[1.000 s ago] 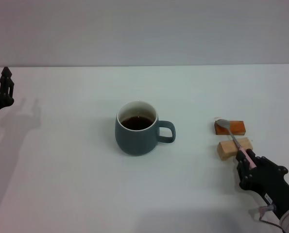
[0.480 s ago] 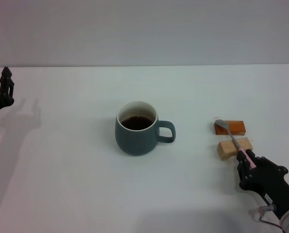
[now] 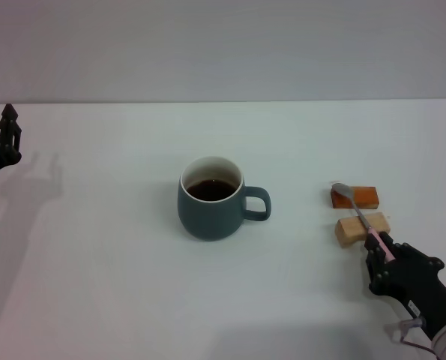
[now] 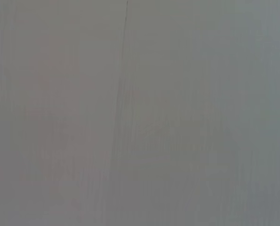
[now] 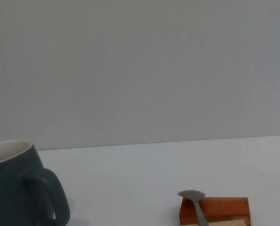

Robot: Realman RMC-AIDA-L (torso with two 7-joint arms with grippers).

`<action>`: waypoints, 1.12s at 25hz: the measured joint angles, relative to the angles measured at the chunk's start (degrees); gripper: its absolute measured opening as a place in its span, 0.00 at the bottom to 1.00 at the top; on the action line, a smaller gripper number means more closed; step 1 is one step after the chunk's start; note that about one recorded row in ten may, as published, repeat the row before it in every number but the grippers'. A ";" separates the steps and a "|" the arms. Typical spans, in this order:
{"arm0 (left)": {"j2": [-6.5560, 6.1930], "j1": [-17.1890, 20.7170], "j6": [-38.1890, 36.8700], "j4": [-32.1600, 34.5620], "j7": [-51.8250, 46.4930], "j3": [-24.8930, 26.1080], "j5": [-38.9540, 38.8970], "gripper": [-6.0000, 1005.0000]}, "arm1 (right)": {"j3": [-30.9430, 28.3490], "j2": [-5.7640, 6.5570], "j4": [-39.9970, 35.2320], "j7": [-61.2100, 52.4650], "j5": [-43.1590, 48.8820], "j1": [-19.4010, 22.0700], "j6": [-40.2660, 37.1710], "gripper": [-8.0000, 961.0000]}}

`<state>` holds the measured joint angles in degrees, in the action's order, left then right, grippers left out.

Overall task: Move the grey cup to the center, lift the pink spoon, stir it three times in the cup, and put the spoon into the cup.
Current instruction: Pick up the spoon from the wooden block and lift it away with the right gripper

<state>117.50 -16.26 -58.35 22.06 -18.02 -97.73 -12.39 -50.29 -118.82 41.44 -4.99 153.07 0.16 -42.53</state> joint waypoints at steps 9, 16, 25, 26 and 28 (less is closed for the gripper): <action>0.00 0.00 0.00 0.01 0.00 -0.14 0.00 0.32 | -0.30 0.00 0.31 0.79 0.02 0.41 0.00 0.16; 0.11 -0.09 0.00 -0.19 0.00 -0.16 -0.01 0.32 | -1.06 0.12 3.14 4.32 -0.14 1.98 -0.05 0.16; 0.26 -0.27 0.22 -0.44 0.00 -0.05 0.00 0.32 | -3.10 3.55 21.58 10.87 0.87 8.41 8.18 0.16; 0.26 -0.26 0.24 -0.44 0.00 -0.03 0.00 0.32 | -3.10 4.07 23.95 10.98 1.62 8.78 10.01 0.16; 0.27 -0.27 0.26 -0.44 0.00 -0.02 0.00 0.32 | -3.13 4.57 26.31 11.06 2.48 9.13 11.88 0.16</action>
<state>117.77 -16.52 -58.09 21.61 -18.02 -97.75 -12.39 -53.41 -114.25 67.74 6.07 155.54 9.29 -30.66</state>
